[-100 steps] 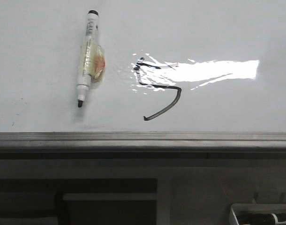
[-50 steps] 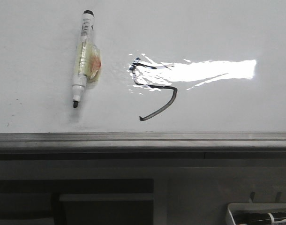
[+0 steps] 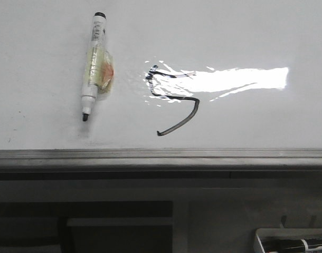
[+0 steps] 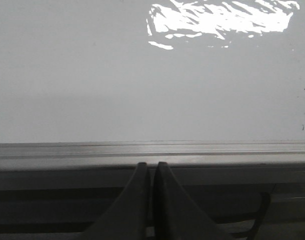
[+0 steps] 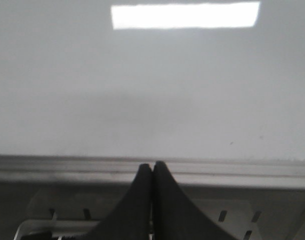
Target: Write number 5 on whiteboard
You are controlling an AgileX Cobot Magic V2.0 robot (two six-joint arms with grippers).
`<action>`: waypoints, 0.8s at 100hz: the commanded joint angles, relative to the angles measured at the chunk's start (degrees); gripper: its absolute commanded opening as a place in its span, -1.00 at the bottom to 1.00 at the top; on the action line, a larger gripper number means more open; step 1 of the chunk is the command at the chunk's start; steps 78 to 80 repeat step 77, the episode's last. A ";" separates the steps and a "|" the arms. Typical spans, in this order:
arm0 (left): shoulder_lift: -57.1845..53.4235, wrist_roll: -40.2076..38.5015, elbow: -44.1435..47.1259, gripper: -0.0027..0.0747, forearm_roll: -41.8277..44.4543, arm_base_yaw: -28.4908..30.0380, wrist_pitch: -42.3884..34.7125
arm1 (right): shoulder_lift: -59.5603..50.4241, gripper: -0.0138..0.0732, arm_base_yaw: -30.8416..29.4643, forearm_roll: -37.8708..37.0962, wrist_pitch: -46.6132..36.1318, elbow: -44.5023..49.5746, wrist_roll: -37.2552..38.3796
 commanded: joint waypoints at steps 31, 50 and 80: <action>-1.59 -0.62 -0.95 -0.98 -0.74 0.05 -3.51 | -8.09 -0.82 -1.27 0.36 8.02 1.27 -1.21; -1.59 -0.62 -0.95 -0.98 -0.74 0.05 -3.51 | -8.09 -0.82 -1.27 0.36 8.02 1.27 -1.21; -1.59 -0.62 -0.95 -0.98 -0.74 0.05 -3.51 | -8.09 -0.82 -1.27 0.36 8.02 1.27 -1.21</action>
